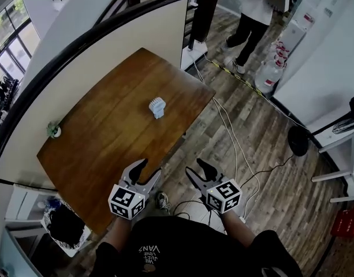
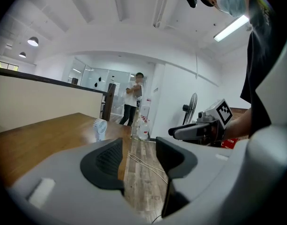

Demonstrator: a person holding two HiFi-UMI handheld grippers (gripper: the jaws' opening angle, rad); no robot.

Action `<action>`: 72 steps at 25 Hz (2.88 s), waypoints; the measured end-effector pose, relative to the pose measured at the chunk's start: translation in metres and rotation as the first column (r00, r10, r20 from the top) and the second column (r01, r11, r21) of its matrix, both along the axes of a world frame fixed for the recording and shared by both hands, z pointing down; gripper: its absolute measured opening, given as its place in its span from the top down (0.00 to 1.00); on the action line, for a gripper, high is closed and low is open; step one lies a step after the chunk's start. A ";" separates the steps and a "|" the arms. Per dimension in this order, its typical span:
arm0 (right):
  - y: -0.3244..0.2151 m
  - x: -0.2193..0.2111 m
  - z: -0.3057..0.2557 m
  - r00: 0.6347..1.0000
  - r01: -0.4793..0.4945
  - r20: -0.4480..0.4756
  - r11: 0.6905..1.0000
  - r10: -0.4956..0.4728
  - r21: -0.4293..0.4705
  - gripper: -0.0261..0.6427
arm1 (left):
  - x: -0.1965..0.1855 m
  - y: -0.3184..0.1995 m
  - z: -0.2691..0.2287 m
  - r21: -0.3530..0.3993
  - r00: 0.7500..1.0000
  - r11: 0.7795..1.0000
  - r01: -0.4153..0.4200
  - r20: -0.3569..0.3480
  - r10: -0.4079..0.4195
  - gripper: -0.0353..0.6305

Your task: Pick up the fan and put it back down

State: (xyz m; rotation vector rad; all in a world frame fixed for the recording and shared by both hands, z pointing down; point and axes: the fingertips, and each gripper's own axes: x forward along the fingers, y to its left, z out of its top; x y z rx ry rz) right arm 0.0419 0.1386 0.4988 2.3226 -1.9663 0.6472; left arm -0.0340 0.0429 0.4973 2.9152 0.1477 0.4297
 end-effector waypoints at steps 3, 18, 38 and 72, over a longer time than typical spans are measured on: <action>-0.025 0.011 0.001 1.000 -0.021 -0.010 1.000 0.021 -0.003 0.69 | 0.006 -0.029 -0.001 0.001 1.000 1.000 -0.008 -0.007 0.008 0.63; -0.105 0.064 0.009 0.995 0.051 -0.080 0.997 -0.056 -0.062 0.63 | 0.023 -0.089 0.012 -0.031 0.999 0.998 0.052 -0.006 -0.052 0.62; -0.236 0.141 0.045 0.788 0.527 -0.213 0.812 -0.577 -0.250 0.55 | 0.095 -0.157 0.027 -0.105 0.953 0.948 0.302 0.056 -0.297 0.59; -0.367 0.138 0.058 0.273 0.863 -0.244 0.349 -0.931 -0.366 0.67 | 0.076 -0.196 0.045 -0.120 0.710 0.700 0.704 0.089 -0.699 0.59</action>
